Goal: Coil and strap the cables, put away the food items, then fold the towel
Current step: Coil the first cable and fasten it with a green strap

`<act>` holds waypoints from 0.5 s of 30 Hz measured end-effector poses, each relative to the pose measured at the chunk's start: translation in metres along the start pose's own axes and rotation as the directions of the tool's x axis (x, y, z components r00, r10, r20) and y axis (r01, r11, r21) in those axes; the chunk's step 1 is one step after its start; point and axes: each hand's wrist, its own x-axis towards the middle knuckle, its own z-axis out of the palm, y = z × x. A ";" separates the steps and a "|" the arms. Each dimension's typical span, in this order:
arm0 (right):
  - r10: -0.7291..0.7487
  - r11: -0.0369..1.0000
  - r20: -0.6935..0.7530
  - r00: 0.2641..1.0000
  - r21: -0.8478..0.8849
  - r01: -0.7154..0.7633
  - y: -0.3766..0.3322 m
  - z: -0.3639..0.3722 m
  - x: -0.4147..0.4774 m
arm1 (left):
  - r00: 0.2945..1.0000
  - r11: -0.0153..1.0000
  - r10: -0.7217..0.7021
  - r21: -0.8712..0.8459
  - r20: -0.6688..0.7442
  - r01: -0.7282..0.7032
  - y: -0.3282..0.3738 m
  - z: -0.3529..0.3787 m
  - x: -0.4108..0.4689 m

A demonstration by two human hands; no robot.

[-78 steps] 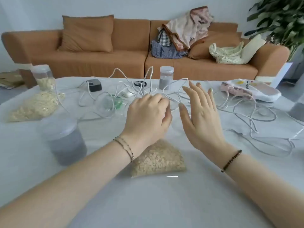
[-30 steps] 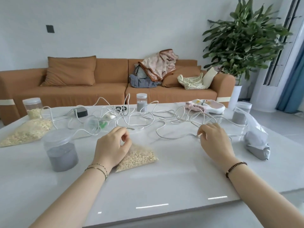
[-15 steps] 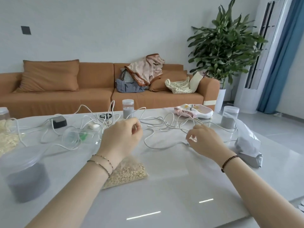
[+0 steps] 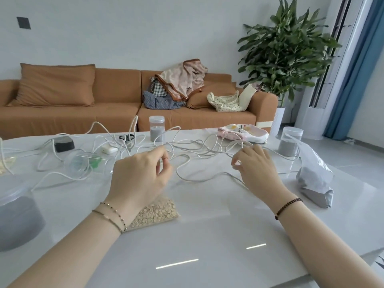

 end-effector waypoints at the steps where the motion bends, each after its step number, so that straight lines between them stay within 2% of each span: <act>1: -0.007 0.999 -0.083 0.997 0.050 0.011 -0.002 -0.005 0.003 | 1.000 1.000 -0.007 -0.007 0.008 0.007 -0.001 0.000 0.000; 4: 0.047 0.948 -0.232 0.971 0.316 0.030 -0.014 -0.023 0.008 | 1.000 0.999 -0.013 -0.040 0.022 0.014 0.000 0.000 0.000; 6: 0.069 0.907 -0.312 0.948 0.415 0.071 -0.020 -0.038 0.015 | 0.998 0.994 -0.046 -0.097 0.038 0.050 0.004 0.000 0.000; 8: 0.102 0.856 -0.280 0.955 0.513 0.060 -0.028 -0.054 0.027 | 0.994 0.984 -0.086 -0.152 0.068 0.095 0.007 0.001 0.000; 11: 0.177 0.603 -0.068 0.982 0.796 -0.054 -0.048 -0.079 0.057 | 0.978 0.956 -0.163 -0.225 0.129 0.189 0.006 0.001 0.001; 15: 0.179 0.270 -0.114 0.977 0.961 0.063 -0.078 -0.113 0.092 | 0.953 0.923 -0.240 -0.261 0.187 0.283 0.000 -0.003 0.005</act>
